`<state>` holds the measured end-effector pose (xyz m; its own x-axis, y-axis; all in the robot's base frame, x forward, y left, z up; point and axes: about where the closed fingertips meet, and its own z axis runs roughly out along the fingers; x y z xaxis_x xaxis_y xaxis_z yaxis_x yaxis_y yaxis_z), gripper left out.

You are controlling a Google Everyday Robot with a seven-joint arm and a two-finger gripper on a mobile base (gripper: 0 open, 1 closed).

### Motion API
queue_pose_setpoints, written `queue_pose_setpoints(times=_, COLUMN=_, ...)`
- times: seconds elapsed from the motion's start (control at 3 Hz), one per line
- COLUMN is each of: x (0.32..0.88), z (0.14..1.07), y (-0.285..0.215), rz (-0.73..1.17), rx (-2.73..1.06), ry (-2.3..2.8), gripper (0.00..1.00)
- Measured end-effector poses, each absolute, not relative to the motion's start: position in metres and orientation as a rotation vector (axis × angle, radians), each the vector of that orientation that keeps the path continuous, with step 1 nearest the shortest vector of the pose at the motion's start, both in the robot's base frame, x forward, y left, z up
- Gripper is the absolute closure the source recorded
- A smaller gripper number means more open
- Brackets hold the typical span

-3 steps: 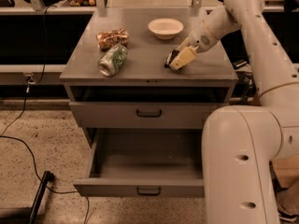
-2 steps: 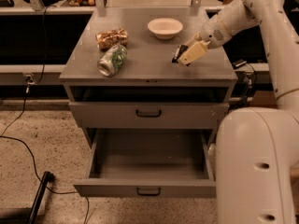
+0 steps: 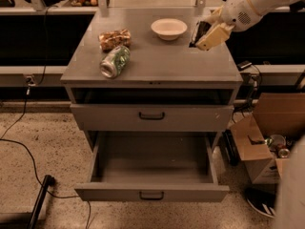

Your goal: Place rxbar chocolate into middle drawer

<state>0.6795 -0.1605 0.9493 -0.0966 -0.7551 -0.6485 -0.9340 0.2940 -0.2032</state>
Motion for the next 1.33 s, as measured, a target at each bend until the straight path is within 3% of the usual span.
queue_pose_setpoints(times=0.33, x=0.668, z=0.972, y=-0.159, rz=0.172, rx=-1.576, ry=1.843, gripper=1.0)
queue_pose_setpoints(times=0.67, x=0.67, z=0.967, y=-0.157, rz=0.19, rx=-1.565, ry=1.841, gripper=1.0)
queue_pose_setpoints(times=1.33, x=0.613, z=1.009, y=-0.144, rz=0.138, rx=-1.38, ry=1.736, gripper=1.0)
